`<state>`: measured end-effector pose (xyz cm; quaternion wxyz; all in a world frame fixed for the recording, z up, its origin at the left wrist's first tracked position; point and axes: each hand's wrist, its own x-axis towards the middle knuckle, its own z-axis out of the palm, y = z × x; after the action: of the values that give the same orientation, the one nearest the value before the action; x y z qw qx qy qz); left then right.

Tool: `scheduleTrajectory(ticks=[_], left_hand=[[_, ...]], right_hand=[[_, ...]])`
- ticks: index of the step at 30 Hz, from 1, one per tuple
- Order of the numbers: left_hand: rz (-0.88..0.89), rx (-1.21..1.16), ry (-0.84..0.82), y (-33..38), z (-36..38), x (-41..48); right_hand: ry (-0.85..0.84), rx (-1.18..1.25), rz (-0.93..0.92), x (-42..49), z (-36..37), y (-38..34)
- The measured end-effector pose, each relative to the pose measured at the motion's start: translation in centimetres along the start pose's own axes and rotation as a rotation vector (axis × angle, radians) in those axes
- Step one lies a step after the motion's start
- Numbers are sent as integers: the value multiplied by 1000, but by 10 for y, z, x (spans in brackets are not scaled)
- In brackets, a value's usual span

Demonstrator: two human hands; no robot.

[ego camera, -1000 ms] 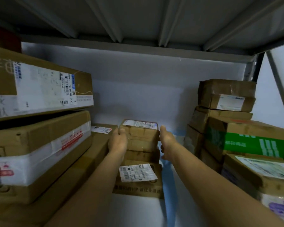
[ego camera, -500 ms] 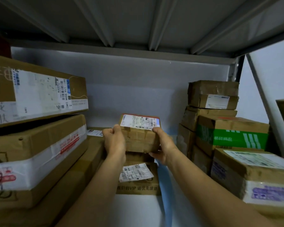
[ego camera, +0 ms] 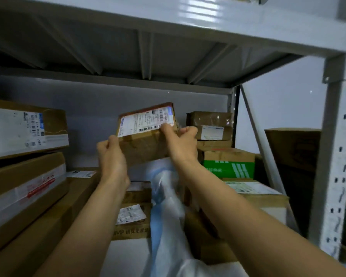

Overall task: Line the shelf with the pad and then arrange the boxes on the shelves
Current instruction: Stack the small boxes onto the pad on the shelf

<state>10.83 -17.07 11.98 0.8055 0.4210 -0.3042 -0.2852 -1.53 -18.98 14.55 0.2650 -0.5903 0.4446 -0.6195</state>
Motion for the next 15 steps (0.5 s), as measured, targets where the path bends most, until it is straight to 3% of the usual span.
scheduleTrajectory(ticks=[4, 9, 15], left_hand=[[39, -31, -140, 16, 35, -28], [-13, -110, -374, 12, 87, -62], [32, 24, -552, -5, 129, -67]], right_hand=[[47, -99, -93, 13, -56, -17], [117, -142, -60, 39, -124, -8], [107, -182, -15, 63, -166, 13]])
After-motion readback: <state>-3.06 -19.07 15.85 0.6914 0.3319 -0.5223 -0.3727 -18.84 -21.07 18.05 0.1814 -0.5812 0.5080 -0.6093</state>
